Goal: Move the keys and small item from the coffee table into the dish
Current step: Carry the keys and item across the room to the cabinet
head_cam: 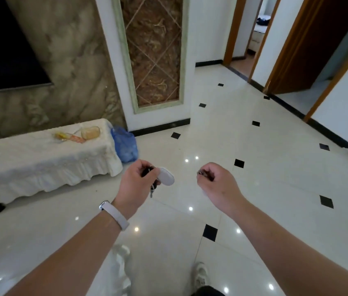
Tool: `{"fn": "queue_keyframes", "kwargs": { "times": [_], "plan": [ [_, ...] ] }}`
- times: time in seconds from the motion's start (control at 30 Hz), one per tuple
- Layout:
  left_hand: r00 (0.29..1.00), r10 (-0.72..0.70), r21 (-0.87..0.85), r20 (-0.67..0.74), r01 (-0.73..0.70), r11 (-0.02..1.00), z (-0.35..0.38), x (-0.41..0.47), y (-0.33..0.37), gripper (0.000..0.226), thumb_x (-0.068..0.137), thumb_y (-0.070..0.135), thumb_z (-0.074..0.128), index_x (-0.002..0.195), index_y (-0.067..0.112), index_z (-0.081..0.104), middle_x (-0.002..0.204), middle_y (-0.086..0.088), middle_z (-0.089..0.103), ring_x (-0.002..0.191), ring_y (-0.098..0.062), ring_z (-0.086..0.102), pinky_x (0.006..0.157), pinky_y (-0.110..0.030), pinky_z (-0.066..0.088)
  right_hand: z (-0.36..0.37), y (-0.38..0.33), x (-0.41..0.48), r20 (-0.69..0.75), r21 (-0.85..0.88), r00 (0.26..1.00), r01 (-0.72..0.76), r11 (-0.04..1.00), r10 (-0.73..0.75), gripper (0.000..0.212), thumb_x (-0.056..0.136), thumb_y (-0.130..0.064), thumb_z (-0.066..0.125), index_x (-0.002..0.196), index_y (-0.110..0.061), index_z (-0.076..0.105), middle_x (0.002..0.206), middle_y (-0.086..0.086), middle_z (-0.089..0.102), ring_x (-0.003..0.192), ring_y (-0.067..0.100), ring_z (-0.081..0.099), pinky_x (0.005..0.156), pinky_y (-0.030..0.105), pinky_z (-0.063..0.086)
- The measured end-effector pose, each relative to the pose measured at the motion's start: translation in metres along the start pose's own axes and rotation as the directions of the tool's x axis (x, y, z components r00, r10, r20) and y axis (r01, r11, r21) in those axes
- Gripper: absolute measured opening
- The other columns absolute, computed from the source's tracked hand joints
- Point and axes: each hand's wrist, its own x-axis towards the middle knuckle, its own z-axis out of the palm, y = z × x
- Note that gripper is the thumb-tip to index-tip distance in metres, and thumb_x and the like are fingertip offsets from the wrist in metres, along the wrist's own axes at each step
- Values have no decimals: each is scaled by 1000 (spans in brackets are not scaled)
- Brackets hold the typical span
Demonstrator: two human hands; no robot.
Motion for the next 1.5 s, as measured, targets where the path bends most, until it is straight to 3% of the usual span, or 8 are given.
{"fn": "queue_keyframes", "kwargs": {
  "times": [0.17,0.37,0.77,1.0,1.17,1.27,1.37,1.5],
  "plan": [
    [991,-58,18,-117,60,998,-20,58,-2,9,84,20,69,86,18,61,67,-8,73,61,-22,69,51,-23,50,29,-4,87,96,15,995,36,999,-37,6,77,-26,58,71,-28,58,53,-12,54,48,9,50,44,21,41],
    [957,-92,59,-274,112,992,-36,142,3,7,84,21,69,86,19,62,70,-9,74,70,-31,70,62,-40,56,62,-12,205,207,89,975,64,994,-81,9,76,-23,60,69,-29,59,51,-9,57,44,6,49,40,16,40],
    [865,-119,-4,-488,134,991,-62,278,25,8,85,24,71,88,24,63,71,2,75,65,-16,72,51,-22,53,110,-52,395,365,81,914,155,985,-174,6,80,-26,62,74,-25,61,65,3,64,47,2,51,44,20,45],
    [821,-160,-59,-548,153,987,-111,339,1,6,86,20,69,87,18,63,65,2,73,58,-12,68,48,-20,50,178,-75,466,454,19,877,169,985,-159,6,82,-26,64,77,-27,61,70,0,63,61,11,56,56,28,51],
    [794,-209,-85,-571,196,977,-163,412,-31,6,86,23,71,86,22,65,72,3,73,68,-15,71,59,-27,52,239,-90,526,458,-14,880,152,988,-129,6,80,-22,63,75,-25,62,66,2,63,57,13,55,56,33,50],
    [798,-234,-101,-556,214,972,-198,461,-45,7,87,21,71,87,19,64,76,-4,74,69,-20,72,60,-29,52,280,-105,566,445,-55,891,125,991,-88,7,82,-22,62,76,-26,62,70,4,66,58,13,57,55,28,51],
    [795,-274,-150,-541,229,962,-232,507,-54,7,87,18,70,89,15,64,76,-7,73,60,-11,70,53,-21,51,320,-125,603,442,-105,894,131,986,-72,7,82,-22,63,75,-24,62,67,3,66,55,10,55,53,25,47],
    [823,-294,-133,-486,263,955,-273,560,-58,10,87,22,69,93,17,64,84,-6,73,65,-12,73,53,-15,51,364,-152,648,431,-121,899,150,981,-85,8,83,-20,62,75,-22,63,64,3,64,53,10,54,52,23,42]
  ]
}}
